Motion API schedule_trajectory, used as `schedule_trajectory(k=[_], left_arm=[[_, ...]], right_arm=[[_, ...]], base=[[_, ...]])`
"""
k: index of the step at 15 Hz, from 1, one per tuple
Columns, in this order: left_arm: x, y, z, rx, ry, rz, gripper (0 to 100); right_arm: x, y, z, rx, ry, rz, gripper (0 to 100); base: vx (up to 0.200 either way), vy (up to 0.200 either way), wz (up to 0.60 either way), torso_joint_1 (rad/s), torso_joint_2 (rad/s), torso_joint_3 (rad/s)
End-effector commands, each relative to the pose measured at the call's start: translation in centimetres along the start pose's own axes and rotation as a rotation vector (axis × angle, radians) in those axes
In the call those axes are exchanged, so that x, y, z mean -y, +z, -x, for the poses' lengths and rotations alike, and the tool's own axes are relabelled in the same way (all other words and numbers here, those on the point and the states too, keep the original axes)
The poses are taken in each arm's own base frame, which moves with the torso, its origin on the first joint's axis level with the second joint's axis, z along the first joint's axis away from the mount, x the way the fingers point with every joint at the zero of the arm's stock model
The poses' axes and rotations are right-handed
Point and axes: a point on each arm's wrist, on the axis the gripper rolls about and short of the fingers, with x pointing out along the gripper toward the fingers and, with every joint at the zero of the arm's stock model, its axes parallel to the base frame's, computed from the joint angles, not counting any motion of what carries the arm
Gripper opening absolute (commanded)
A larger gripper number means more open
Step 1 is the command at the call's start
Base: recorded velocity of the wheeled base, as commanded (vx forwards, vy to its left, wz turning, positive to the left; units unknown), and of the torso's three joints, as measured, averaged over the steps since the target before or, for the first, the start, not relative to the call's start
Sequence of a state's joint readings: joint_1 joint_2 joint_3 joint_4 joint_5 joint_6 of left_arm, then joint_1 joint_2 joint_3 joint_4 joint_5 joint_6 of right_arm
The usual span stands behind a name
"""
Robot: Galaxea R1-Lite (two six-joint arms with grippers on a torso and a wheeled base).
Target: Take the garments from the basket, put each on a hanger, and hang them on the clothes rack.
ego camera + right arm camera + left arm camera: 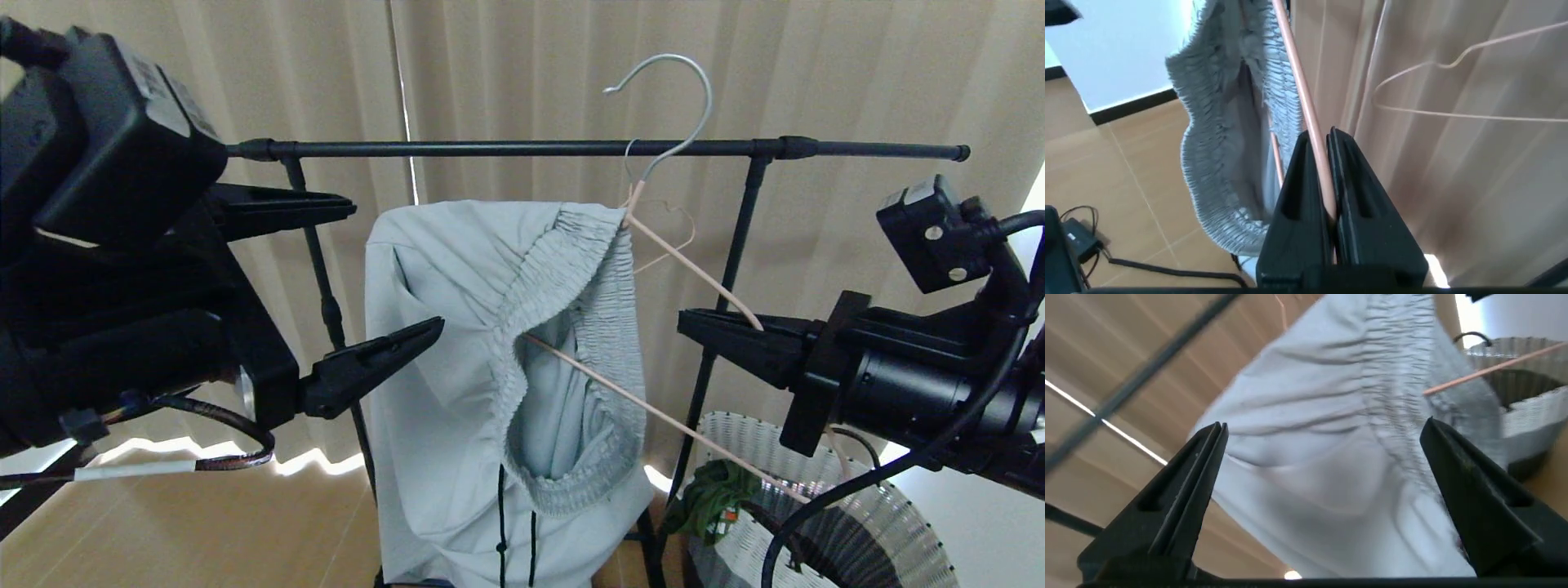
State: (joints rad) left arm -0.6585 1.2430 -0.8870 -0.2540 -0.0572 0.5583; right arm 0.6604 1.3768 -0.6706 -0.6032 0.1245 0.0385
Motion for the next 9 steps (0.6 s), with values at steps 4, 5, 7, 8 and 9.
schedule_trajectory(k=[4,5,7,8,9], left_arm=[[-1.3,0.1,-3.6,-0.037,0.016,-0.111,100],[-1.3,0.1,-3.6,-0.037,0.016,-0.111,100],[-0.8,-0.4,-4.3,-0.039,-0.033,-0.175,100],[-0.7,-0.5,-4.4,-0.036,-0.044,-0.174,100],[-0.7,-0.6,-4.4,-0.038,-0.049,-0.174,100]], right_arm=[[0.0,0.2,0.6,-0.019,0.052,0.041,0],[0.0,0.2,0.6,-0.019,0.052,0.041,0],[-0.1,-0.1,0.5,-0.034,0.103,0.071,0],[-0.1,0.0,0.5,-0.033,0.110,0.071,0],[-0.2,-0.1,0.5,-0.033,0.133,0.072,0]], base=[[0.000,0.000,0.00,0.000,0.00,0.000],[0.000,0.000,0.00,0.000,0.00,0.000],[0.000,0.000,0.00,0.000,0.00,0.000],[0.000,0.000,0.00,0.000,0.00,0.000],[0.000,0.000,0.00,0.000,0.00,0.000]])
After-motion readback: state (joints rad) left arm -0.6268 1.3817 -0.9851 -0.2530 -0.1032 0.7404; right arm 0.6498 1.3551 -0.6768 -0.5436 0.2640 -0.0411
